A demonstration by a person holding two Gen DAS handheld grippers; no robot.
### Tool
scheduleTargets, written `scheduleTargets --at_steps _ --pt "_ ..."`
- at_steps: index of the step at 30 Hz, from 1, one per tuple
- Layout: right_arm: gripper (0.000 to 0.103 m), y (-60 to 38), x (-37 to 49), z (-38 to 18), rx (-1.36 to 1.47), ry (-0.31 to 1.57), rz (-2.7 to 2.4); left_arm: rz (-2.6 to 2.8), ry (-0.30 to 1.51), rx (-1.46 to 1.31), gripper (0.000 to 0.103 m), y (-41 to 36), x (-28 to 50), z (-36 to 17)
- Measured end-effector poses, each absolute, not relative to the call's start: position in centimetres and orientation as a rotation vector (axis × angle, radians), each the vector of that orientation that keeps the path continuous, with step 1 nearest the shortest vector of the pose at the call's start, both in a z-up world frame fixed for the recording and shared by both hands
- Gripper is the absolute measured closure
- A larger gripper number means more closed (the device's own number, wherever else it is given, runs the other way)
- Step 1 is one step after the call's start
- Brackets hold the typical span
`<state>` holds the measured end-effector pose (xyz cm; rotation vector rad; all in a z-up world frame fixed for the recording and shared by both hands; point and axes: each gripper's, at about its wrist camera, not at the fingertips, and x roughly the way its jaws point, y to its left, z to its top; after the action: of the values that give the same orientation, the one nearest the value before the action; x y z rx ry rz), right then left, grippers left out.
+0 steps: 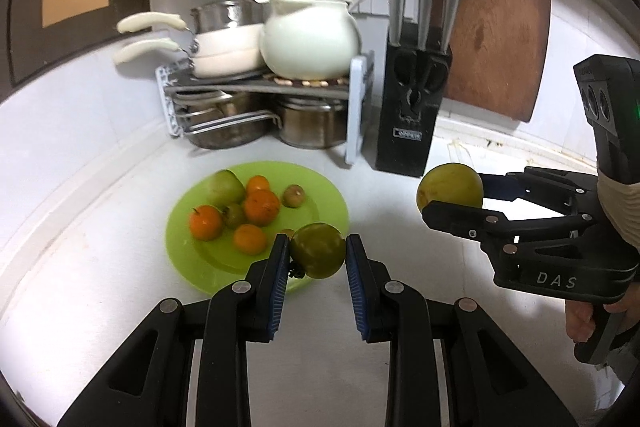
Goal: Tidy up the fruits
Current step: 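Carry the tomato and yellow apple onto the green plate and open both tools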
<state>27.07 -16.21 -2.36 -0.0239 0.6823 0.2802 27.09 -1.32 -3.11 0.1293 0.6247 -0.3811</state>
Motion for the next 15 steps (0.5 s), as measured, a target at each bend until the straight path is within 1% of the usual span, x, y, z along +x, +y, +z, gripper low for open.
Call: scheduleTargets --at_steps 7,15 --pt "0.051 -14.9 27.8 -1.1 -0.023 0.653 0.288 -0.319 0.593 0.119 0.074 0.6 27.2 -1.9" --pt "0.051 -13.4 30.0 -0.2 -0.019 0.641 0.298 -0.261 0.599 0.106 0.074 2.5 29.5 -1.4"
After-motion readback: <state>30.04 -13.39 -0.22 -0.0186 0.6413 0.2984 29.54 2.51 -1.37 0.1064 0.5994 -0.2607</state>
